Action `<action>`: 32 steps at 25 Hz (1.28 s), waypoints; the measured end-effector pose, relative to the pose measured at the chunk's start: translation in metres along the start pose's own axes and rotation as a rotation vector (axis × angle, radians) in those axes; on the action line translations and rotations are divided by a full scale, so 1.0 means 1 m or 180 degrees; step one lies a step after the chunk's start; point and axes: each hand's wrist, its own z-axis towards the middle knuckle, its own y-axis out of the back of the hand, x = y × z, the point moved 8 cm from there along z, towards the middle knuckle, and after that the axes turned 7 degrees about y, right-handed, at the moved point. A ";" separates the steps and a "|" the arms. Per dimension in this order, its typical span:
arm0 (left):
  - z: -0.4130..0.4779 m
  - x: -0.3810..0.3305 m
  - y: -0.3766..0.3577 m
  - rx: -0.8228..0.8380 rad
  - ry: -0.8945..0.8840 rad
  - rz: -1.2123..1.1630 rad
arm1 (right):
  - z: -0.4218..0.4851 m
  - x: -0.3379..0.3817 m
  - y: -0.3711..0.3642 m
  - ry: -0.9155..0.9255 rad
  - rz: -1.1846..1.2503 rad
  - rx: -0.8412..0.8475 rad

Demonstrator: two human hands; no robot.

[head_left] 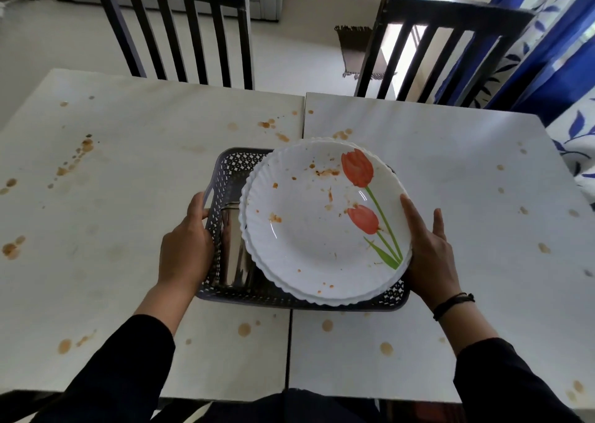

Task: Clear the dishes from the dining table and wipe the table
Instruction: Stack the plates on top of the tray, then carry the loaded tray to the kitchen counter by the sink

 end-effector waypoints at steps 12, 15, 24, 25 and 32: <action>-0.152 -0.006 0.071 -0.0098 -0.0150 0.0624 | -0.110 0.051 0.093 0.0231 0.0038 0.0148; -0.209 -0.006 0.103 -0.0260 -0.0058 0.0878 | -0.131 0.055 0.109 0.0198 0.0365 0.0454; -0.409 0.018 0.181 -0.0586 0.0810 0.0832 | -0.208 0.127 0.179 0.0620 0.0954 0.0833; -0.429 0.025 0.183 -0.0582 0.0915 0.0765 | -0.221 0.134 0.181 0.0634 0.1009 0.0856; -0.585 0.087 0.187 -0.0808 0.1624 0.0363 | -0.315 0.197 0.167 0.1220 0.0714 0.1252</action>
